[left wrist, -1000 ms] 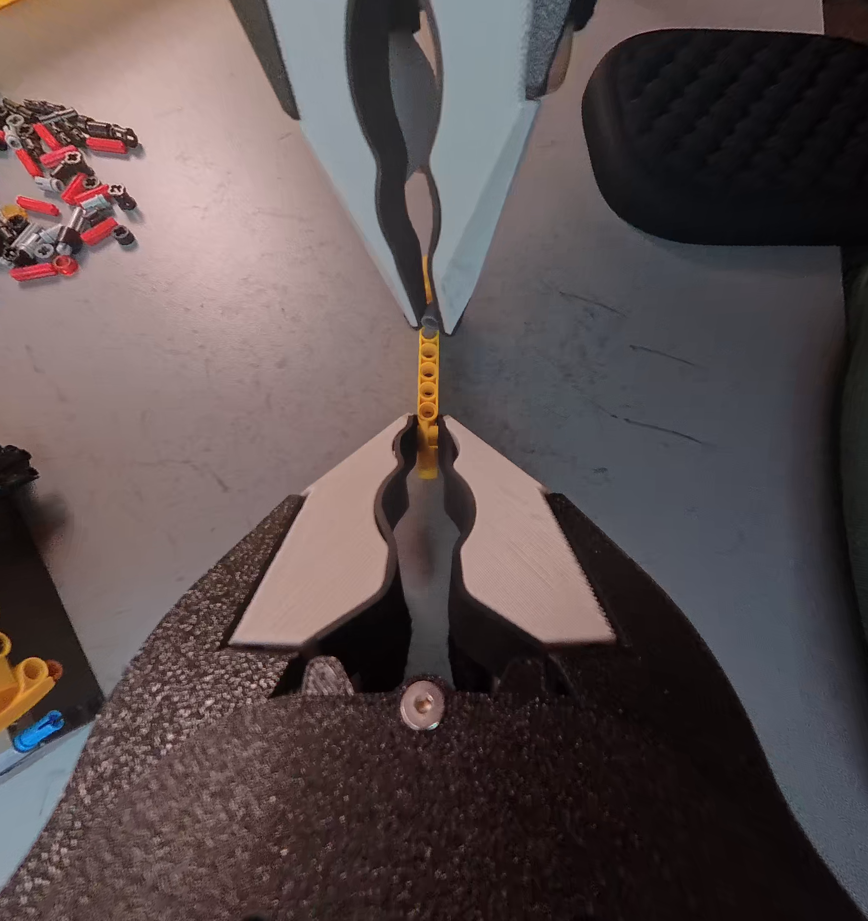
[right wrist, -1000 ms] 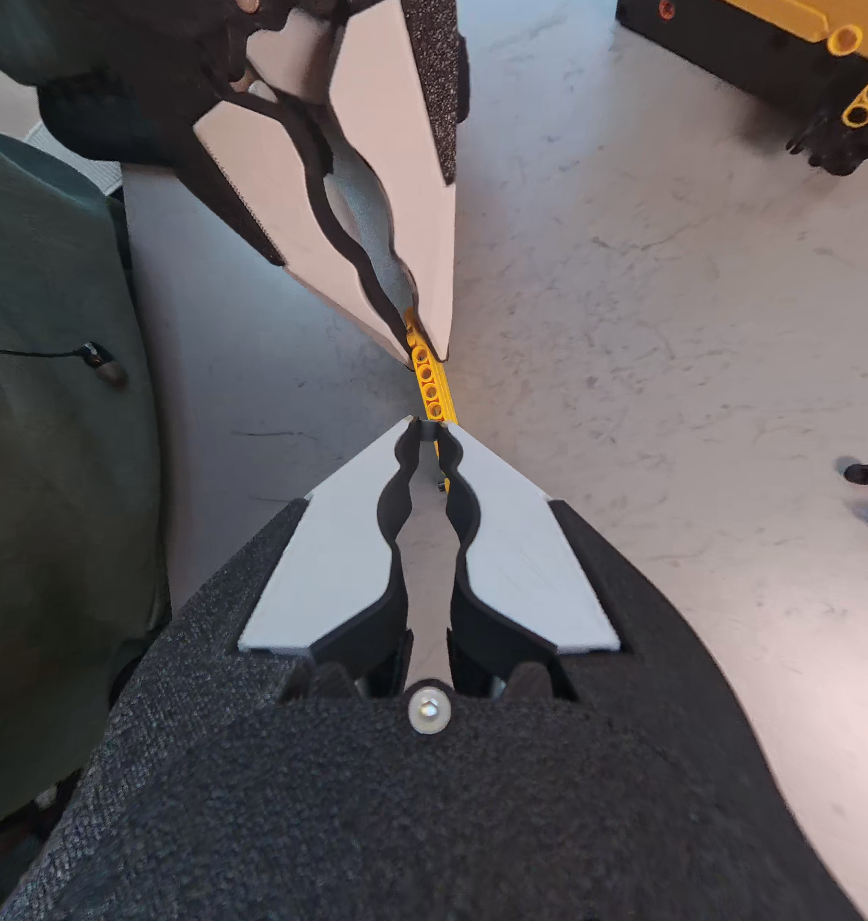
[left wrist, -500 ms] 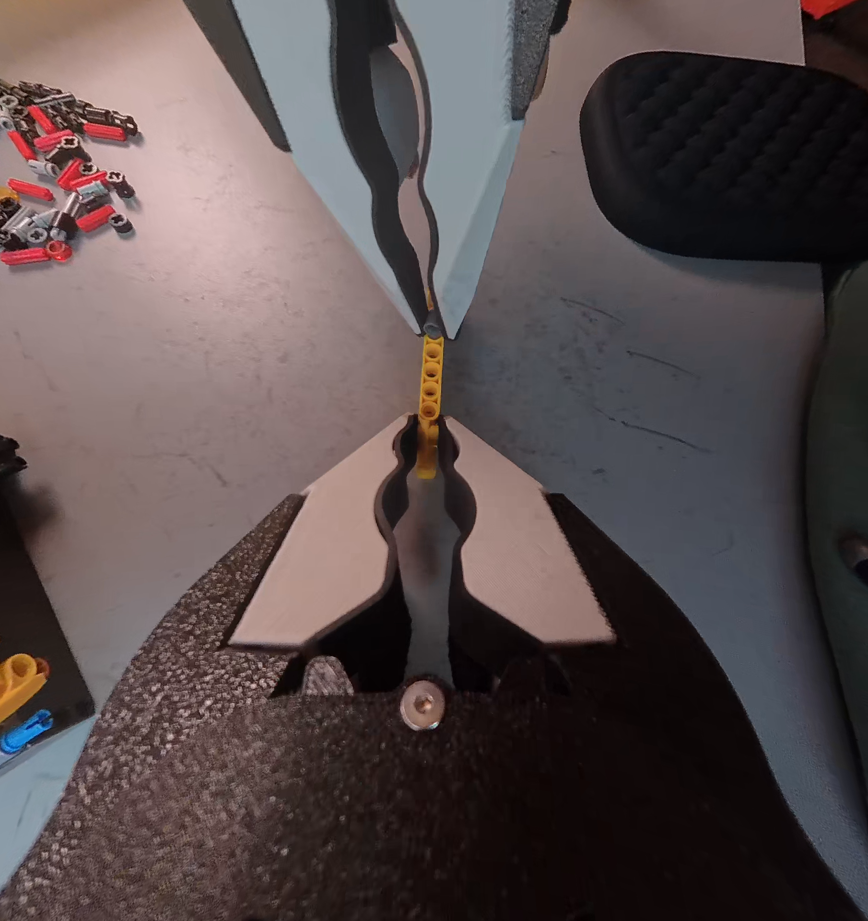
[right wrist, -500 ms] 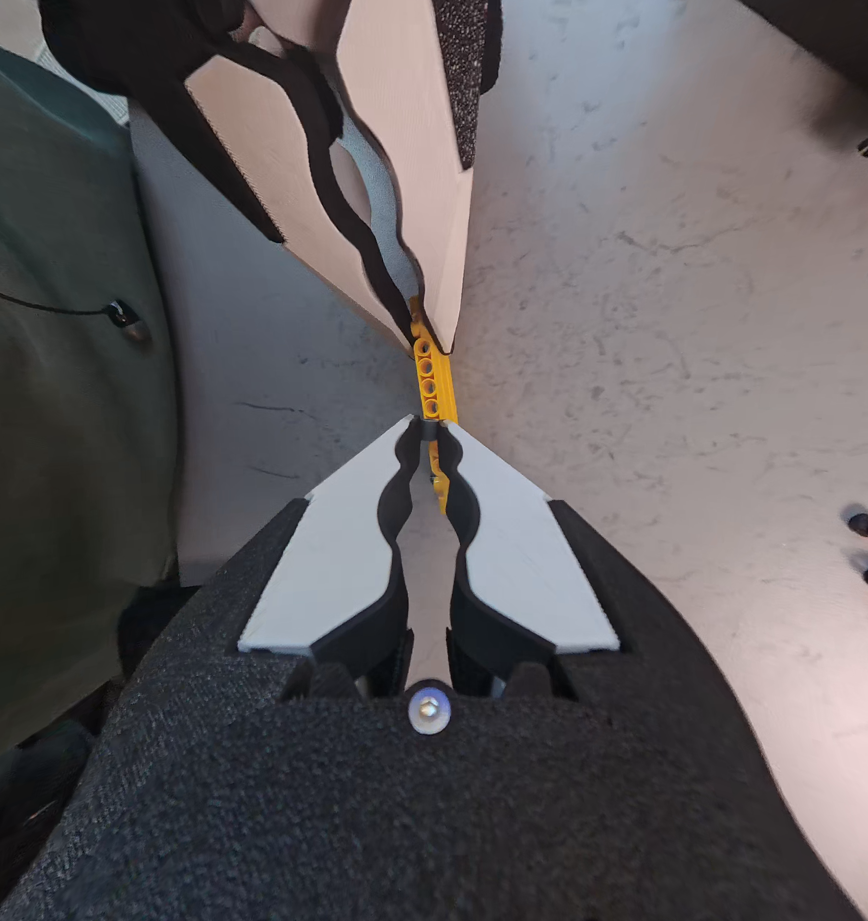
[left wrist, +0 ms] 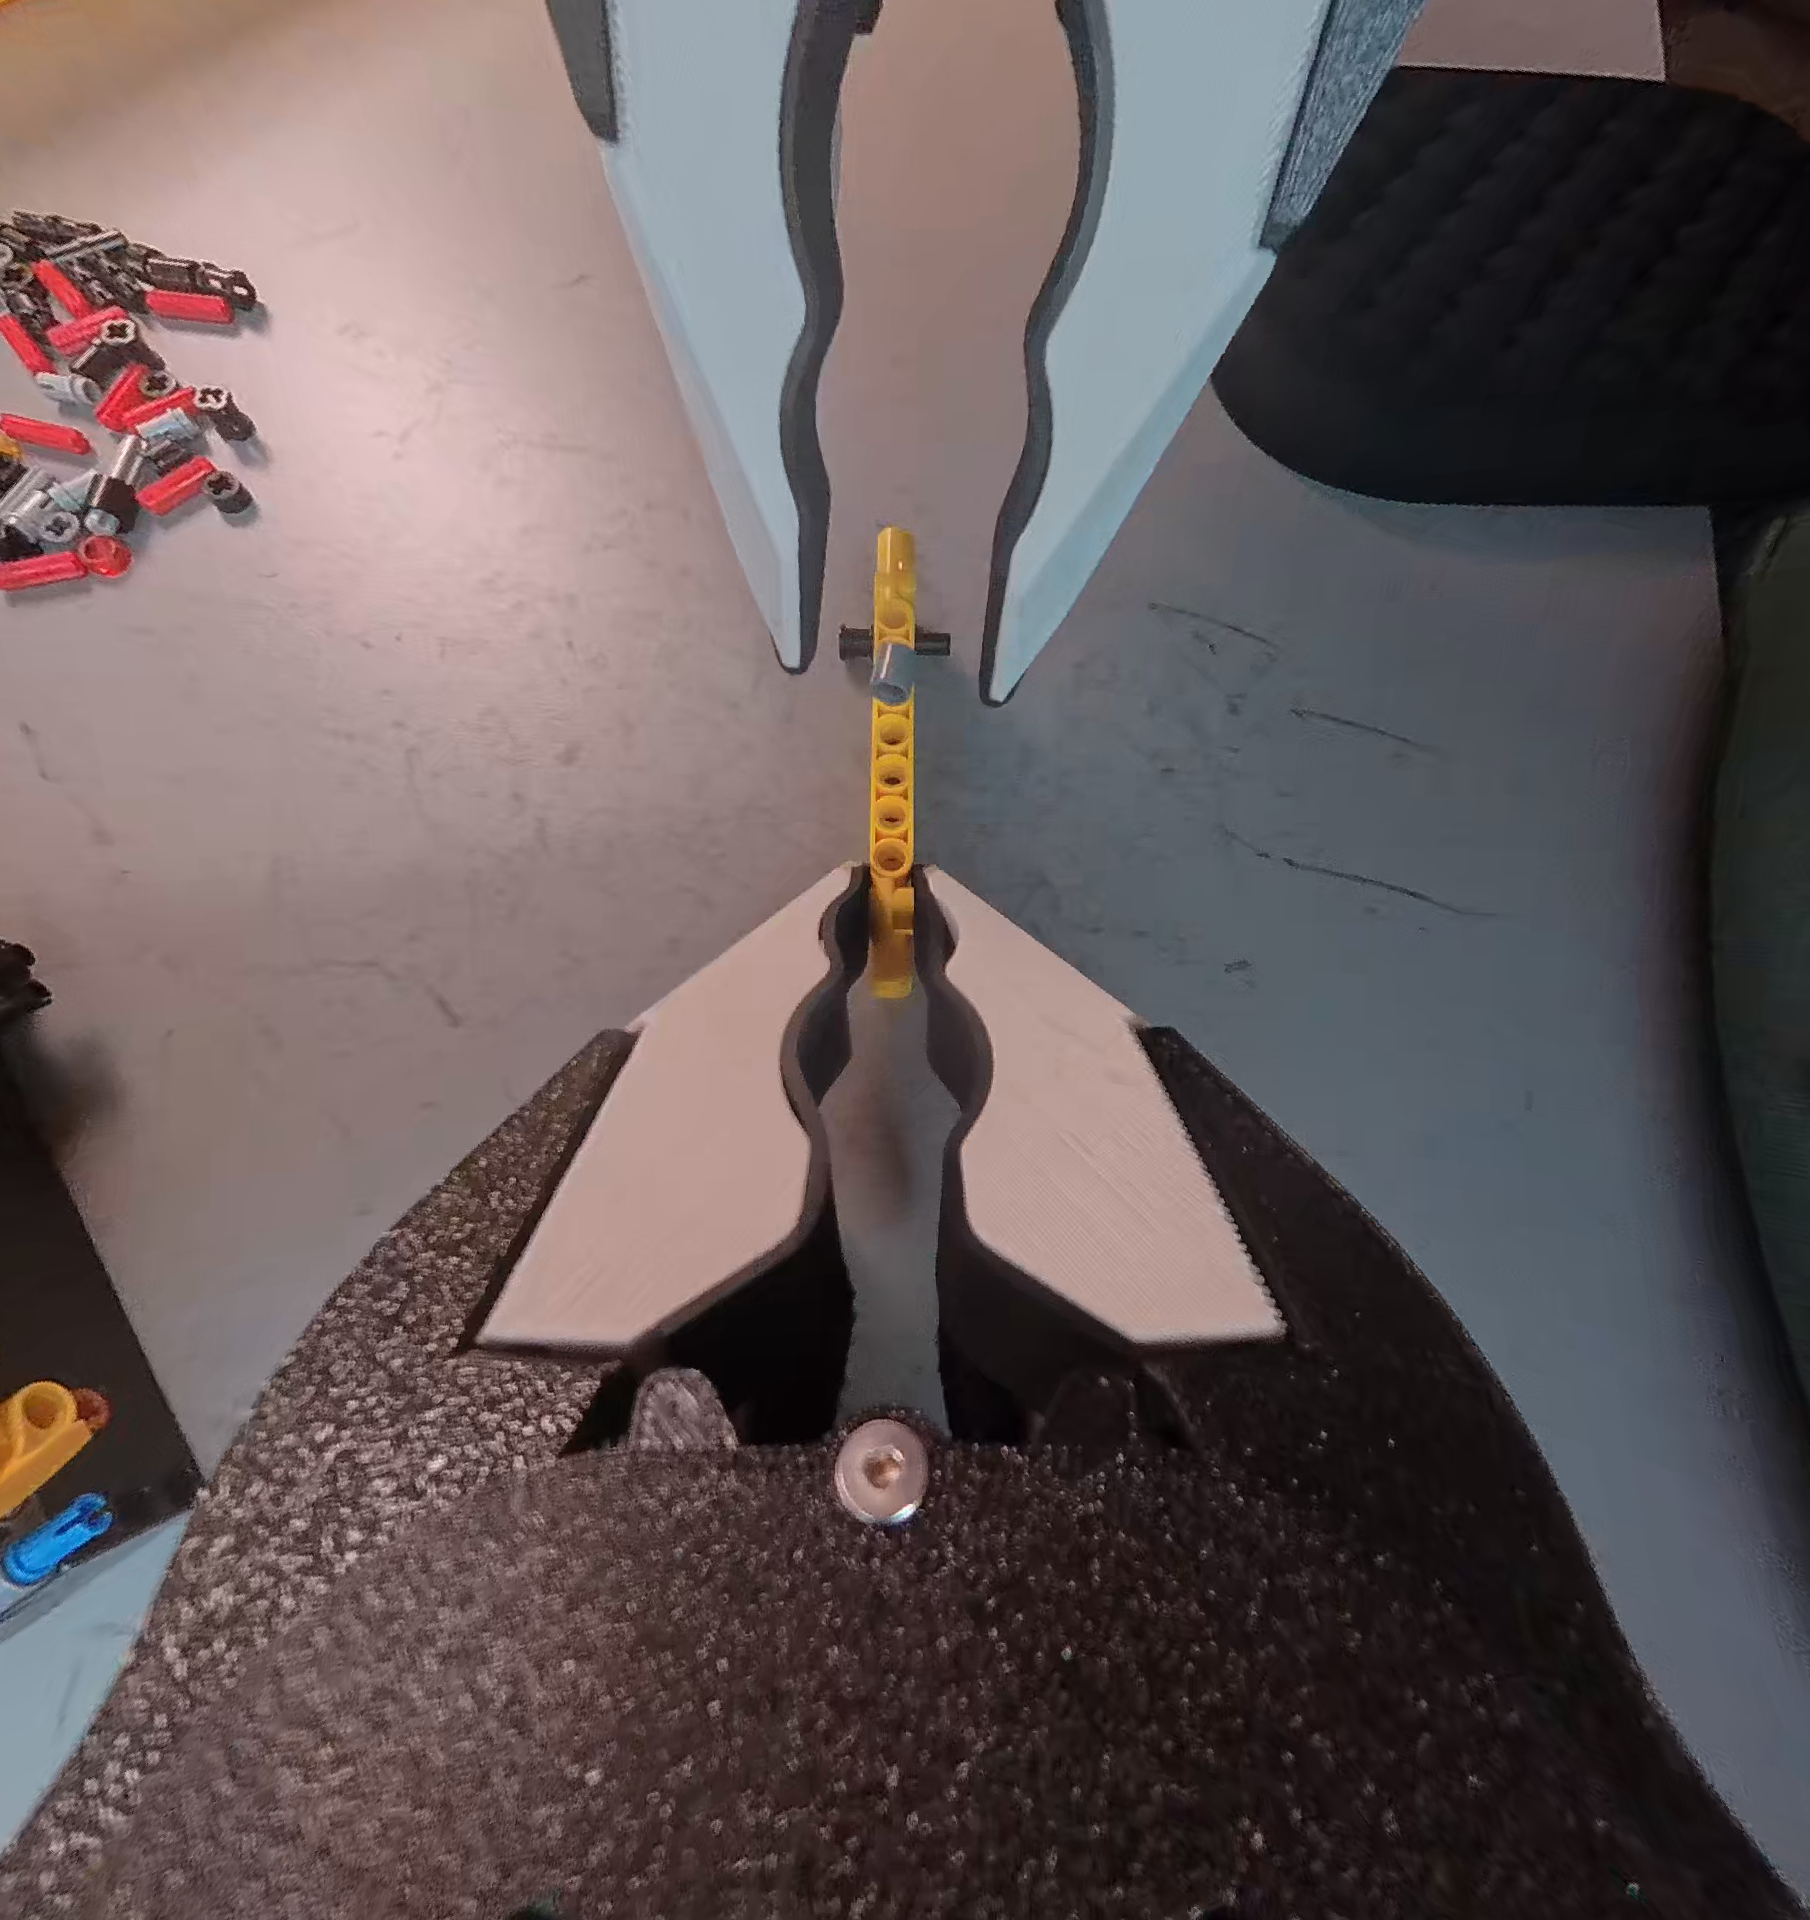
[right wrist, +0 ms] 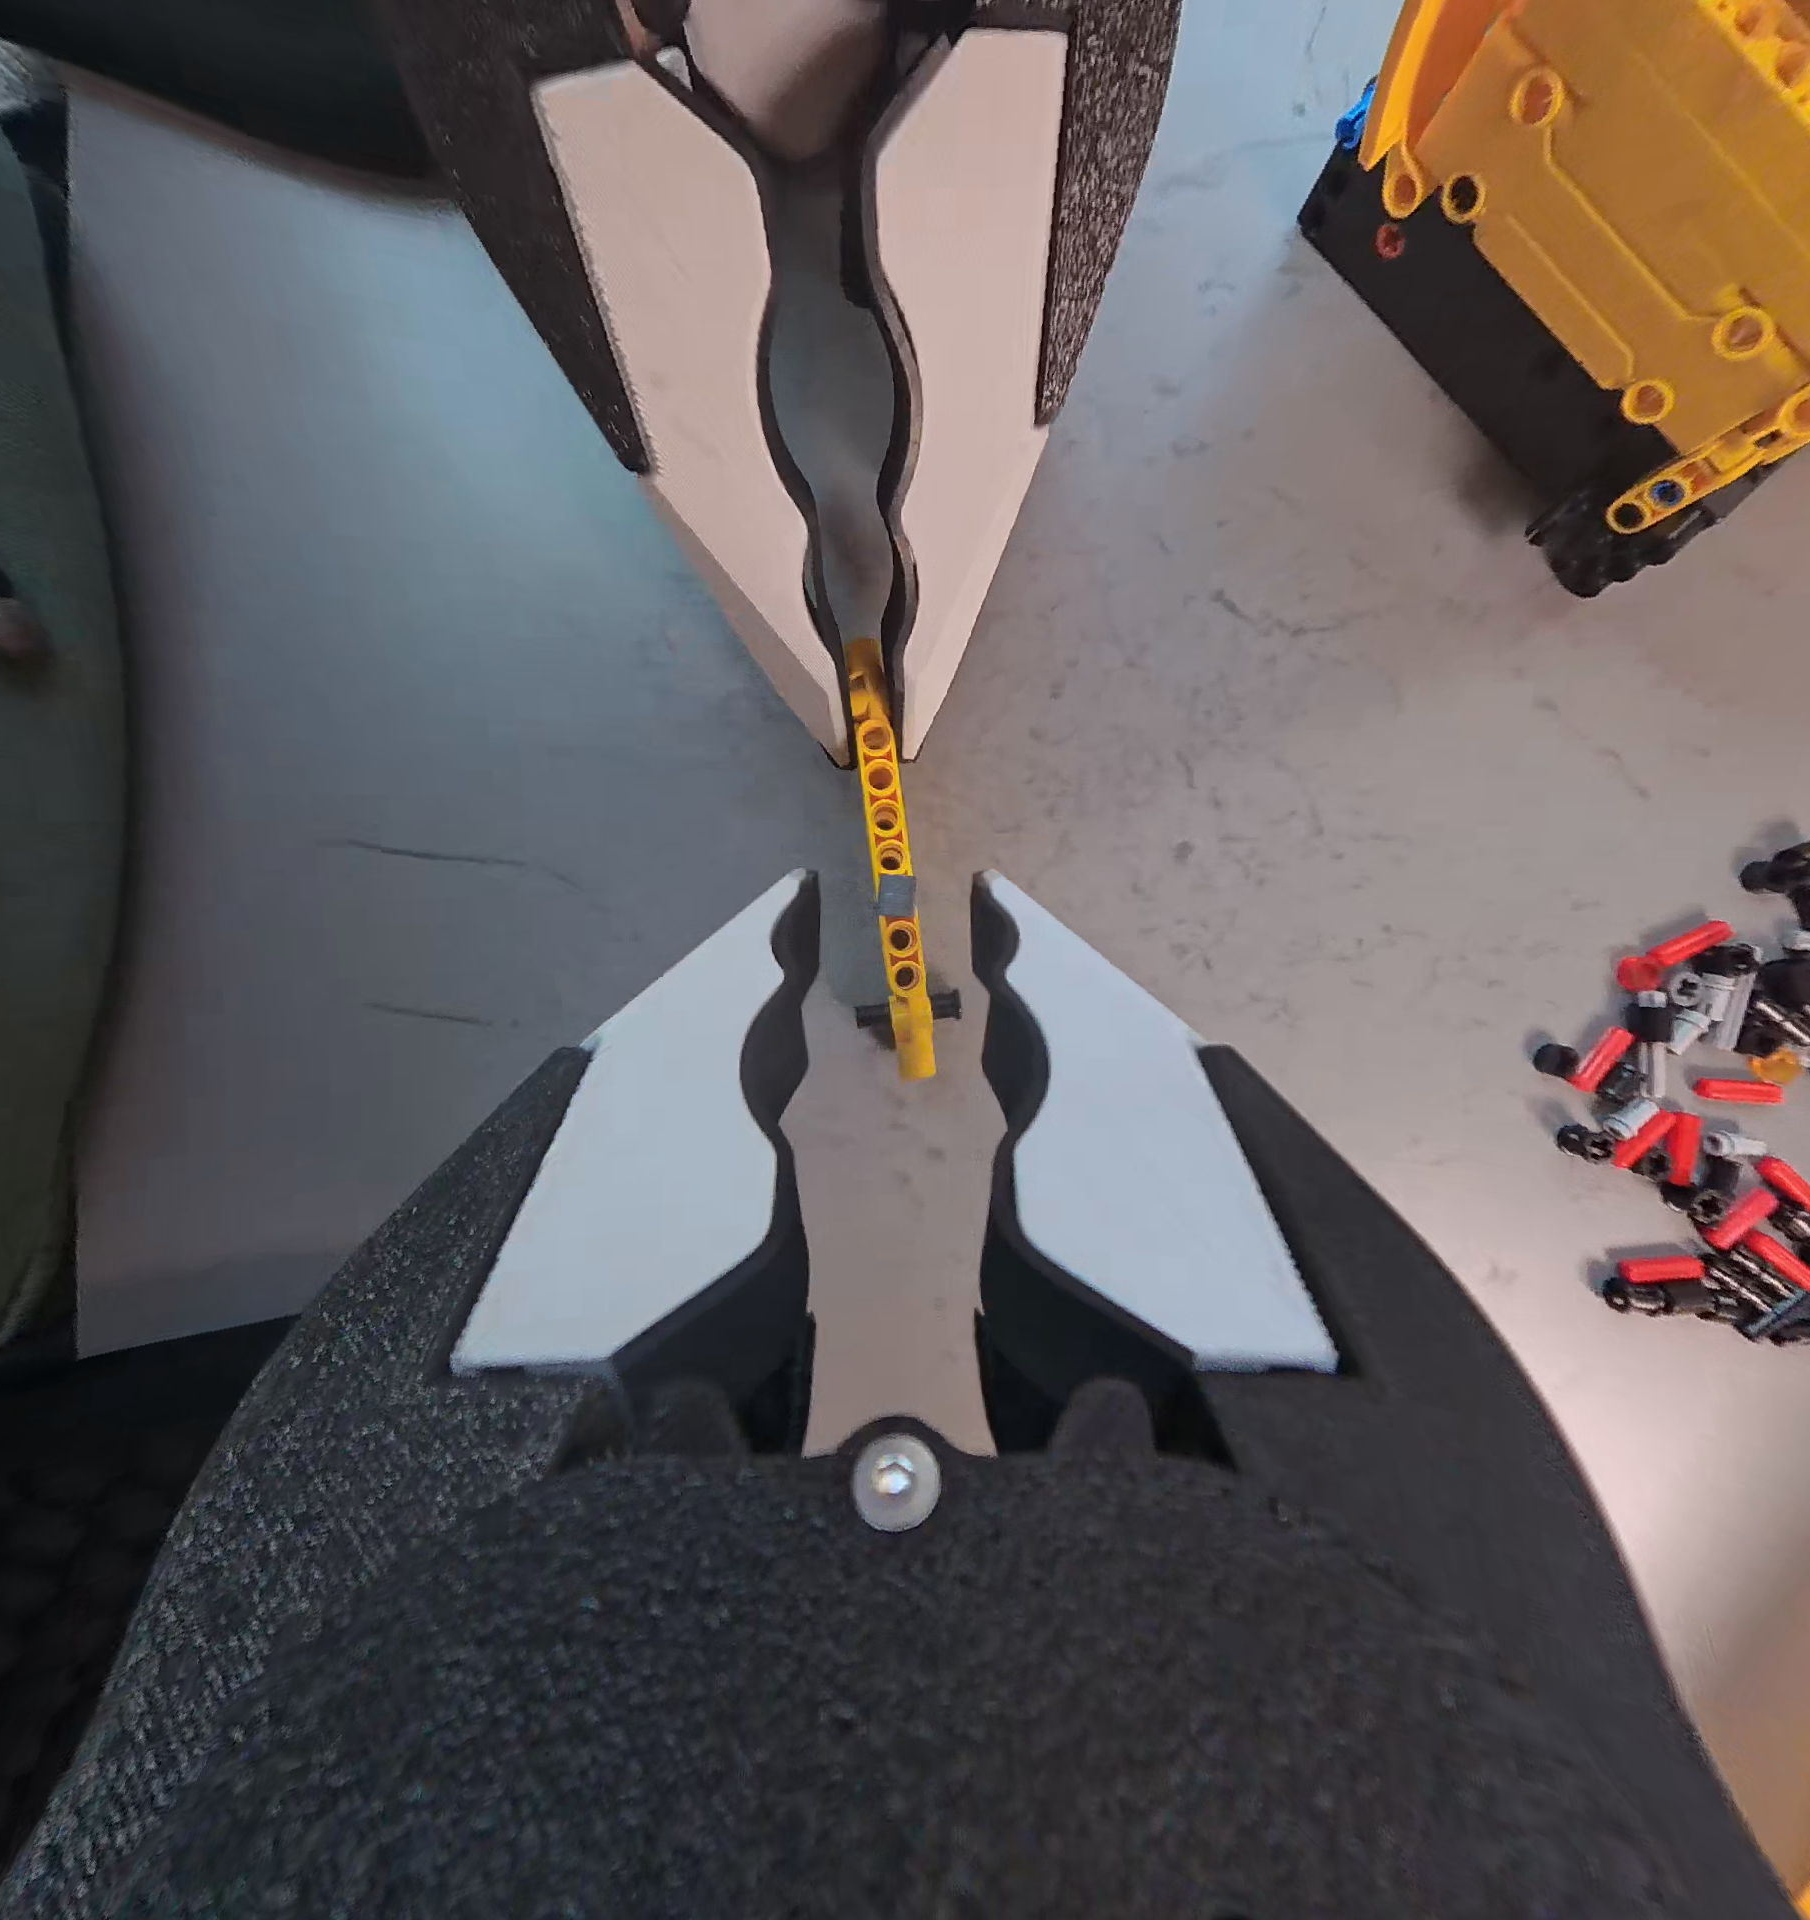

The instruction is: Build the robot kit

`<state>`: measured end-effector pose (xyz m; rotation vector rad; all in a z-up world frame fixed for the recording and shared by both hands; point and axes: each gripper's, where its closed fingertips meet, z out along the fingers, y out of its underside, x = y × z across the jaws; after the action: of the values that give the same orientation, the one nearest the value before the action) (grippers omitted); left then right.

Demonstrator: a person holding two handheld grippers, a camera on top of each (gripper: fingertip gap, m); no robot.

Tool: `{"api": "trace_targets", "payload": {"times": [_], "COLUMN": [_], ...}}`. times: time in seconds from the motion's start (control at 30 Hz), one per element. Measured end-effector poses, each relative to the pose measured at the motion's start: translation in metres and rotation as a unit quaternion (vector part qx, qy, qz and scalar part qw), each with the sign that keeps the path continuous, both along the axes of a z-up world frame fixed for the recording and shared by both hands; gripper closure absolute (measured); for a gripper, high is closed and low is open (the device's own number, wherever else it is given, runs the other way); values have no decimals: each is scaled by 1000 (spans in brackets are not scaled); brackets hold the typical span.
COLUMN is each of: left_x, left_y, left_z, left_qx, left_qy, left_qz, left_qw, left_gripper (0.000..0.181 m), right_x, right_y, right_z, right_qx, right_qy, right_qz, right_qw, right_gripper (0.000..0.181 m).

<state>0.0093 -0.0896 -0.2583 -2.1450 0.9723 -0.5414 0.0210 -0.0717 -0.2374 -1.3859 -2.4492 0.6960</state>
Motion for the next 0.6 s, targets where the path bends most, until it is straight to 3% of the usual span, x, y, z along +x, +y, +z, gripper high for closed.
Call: {"api": "trace_targets", "payload": {"times": [0.43, 0.6], "left_x": [0, 0], "left_y": [-1, -1], "left_z": [0, 0], "left_qx": [10, 4], "left_qy": [6, -5], "left_qz": [-3, -9], "left_qw": [1000, 1000], "left_gripper": [174, 174], "right_x": [4, 5], "right_y": [0, -2], "right_z": [-2, -5], "right_qx": [49, 115], "right_qy": [-64, -97], "right_qz": [51, 154], "right_qw": [995, 977], "right_gripper": [176, 176]}}
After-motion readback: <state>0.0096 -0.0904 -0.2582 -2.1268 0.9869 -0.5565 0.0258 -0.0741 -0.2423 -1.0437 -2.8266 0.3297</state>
